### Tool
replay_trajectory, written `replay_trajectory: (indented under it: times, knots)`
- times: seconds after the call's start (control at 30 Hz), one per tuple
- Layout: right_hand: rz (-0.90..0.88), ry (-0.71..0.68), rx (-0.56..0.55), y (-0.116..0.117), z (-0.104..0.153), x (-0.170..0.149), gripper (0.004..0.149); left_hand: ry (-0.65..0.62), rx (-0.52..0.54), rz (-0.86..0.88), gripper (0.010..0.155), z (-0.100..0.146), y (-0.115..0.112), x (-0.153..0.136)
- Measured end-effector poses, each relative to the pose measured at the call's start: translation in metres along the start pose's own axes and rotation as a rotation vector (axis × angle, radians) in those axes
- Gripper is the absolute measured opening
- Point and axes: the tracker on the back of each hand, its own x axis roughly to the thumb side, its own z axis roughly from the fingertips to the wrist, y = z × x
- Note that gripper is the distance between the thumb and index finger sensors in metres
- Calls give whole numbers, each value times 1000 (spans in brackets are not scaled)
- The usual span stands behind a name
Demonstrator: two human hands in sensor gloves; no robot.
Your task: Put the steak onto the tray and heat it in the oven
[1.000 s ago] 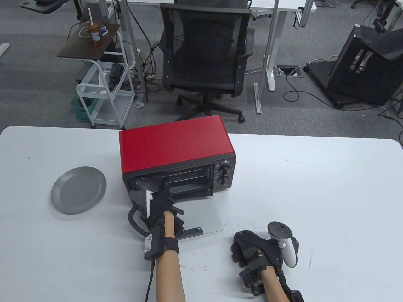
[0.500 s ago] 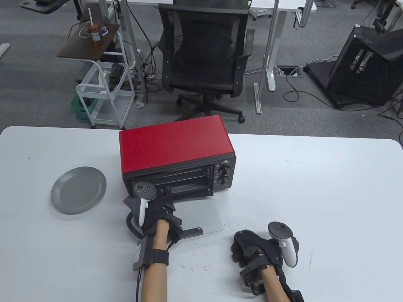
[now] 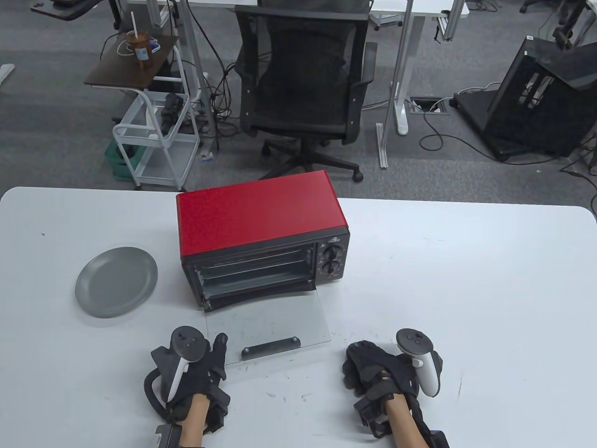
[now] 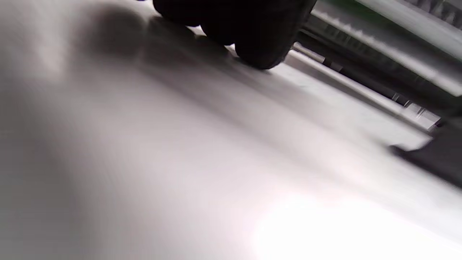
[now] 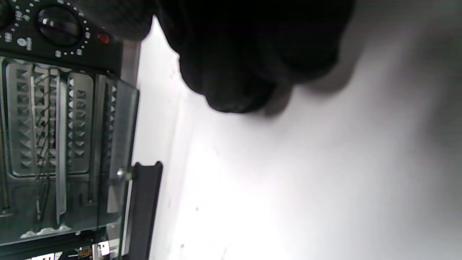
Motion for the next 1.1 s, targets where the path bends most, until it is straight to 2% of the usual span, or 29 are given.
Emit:
replay_trajectory:
  times: [0.13,0.23,0.5,0.87,0.97,1.1]
  knots:
    - [-4,4,0,0,0,0,54,-2,-8,29,71,3,1,-1]
    - [-10,8,5,0,0,0,54,-32,0,117,68,5,4,-3]
    - [-3,2,1,0,0,0,54,-34,-39,655,69,9,-5,-8]
    - [-3,2,3,0,0,0,54,-78,-95,1006,72,13,-25,-1]
    - [-4,2,4,0,0,0,54,-106,-112,1040,72,14,-29,6]
    - [-2,0,3,0,0,0,54,-132,-147,986,71,13,-33,18]
